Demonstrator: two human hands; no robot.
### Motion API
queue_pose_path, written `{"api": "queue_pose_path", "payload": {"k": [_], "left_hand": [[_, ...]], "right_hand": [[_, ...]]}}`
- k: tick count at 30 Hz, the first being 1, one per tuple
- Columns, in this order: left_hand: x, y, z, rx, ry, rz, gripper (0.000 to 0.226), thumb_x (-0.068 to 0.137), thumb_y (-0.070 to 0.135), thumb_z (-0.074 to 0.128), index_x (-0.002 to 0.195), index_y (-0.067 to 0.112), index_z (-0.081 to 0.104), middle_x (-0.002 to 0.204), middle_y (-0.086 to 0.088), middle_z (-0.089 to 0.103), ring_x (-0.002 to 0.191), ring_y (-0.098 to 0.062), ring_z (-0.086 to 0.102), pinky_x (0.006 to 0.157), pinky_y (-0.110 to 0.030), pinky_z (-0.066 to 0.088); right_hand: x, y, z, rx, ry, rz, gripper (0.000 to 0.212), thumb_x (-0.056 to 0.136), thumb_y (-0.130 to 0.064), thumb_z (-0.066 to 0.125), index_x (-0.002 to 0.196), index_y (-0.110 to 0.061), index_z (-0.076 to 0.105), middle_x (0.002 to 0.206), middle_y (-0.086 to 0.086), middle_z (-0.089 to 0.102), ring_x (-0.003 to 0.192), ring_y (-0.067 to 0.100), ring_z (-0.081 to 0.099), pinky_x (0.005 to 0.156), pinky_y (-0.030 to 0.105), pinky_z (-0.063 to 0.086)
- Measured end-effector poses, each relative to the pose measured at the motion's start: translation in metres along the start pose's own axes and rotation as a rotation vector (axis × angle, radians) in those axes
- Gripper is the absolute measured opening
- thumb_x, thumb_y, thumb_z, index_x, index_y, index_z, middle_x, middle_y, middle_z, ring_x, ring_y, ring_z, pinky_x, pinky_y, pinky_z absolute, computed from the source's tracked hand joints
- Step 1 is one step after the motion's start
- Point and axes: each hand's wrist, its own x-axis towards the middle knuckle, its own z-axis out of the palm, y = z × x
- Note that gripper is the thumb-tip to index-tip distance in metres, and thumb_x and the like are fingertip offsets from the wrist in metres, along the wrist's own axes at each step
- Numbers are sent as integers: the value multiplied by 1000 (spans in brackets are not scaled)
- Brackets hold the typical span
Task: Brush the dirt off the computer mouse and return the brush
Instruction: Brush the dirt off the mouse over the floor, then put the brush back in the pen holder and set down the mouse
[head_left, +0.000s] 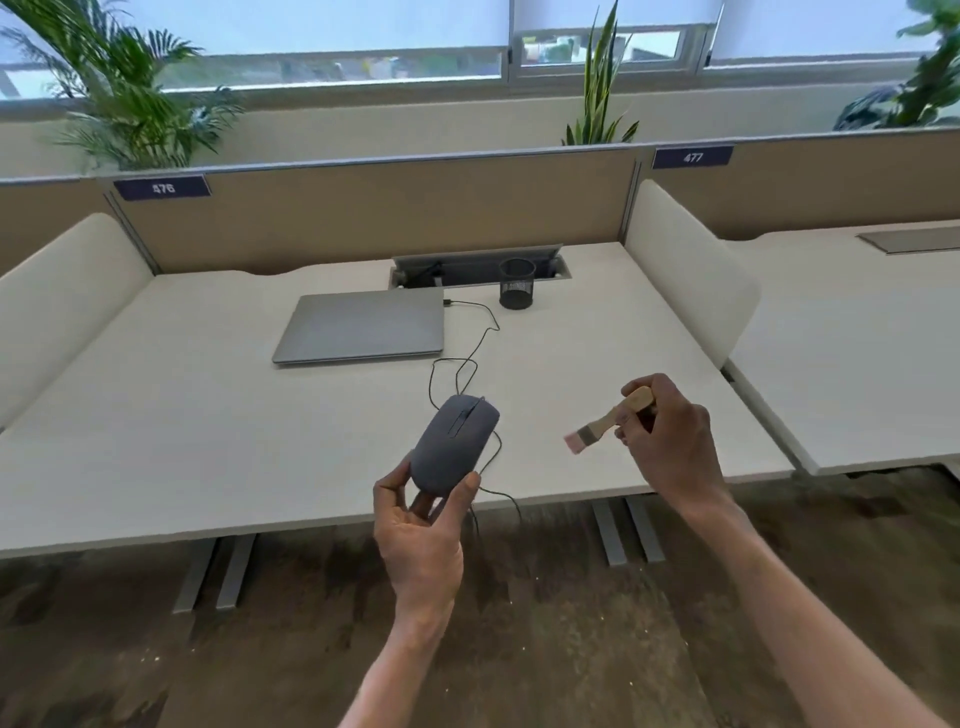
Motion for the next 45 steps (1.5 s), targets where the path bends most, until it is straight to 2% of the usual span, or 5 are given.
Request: {"api": "queue_pose_path", "payload": {"k": [9, 25, 32, 37, 45], "left_hand": [[38, -30, 80, -20, 169, 15, 65, 59, 27, 89, 115, 33, 56, 122, 8, 63, 98, 0, 75, 73, -14, 59], [188, -57, 128, -23, 178, 54, 58, 68, 11, 90, 112, 28, 57, 123, 5, 64, 102, -10, 76, 77, -22, 62], [229, -79, 151, -12, 162, 15, 57, 73, -3, 89, 111, 25, 57, 121, 3, 66, 100, -12, 77, 75, -21, 62], [242, -93, 168, -15, 167, -11, 58, 72, -2, 90, 114, 23, 58, 122, 2, 67, 102, -17, 77, 78, -23, 62], [258, -116, 190, -4, 215, -45, 61, 63, 10, 93, 113, 27, 62, 118, 12, 71, 103, -18, 76, 77, -25, 63]], "right_hand": [[90, 24, 9, 37, -60, -91, 14, 95, -4, 64, 108, -8, 60, 76, 10, 71, 69, 30, 72, 66, 46, 58], [241, 26, 97, 56, -30, -113, 15, 98, 2, 50, 108, -2, 60, 96, 13, 71, 78, 37, 70, 71, 50, 58], [303, 28, 138, 11, 56, -170, 13, 91, 8, 58, 98, 5, 68, 99, 18, 70, 90, 36, 64, 81, 41, 52], [360, 41, 163, -9, 132, -203, 12, 94, 2, 55, 95, 2, 67, 87, 15, 72, 71, 25, 57, 69, 23, 37], [448, 62, 213, -74, 96, -176, 25, 97, 0, 46, 115, 2, 63, 85, 23, 70, 77, 40, 63, 69, 40, 48]]}}
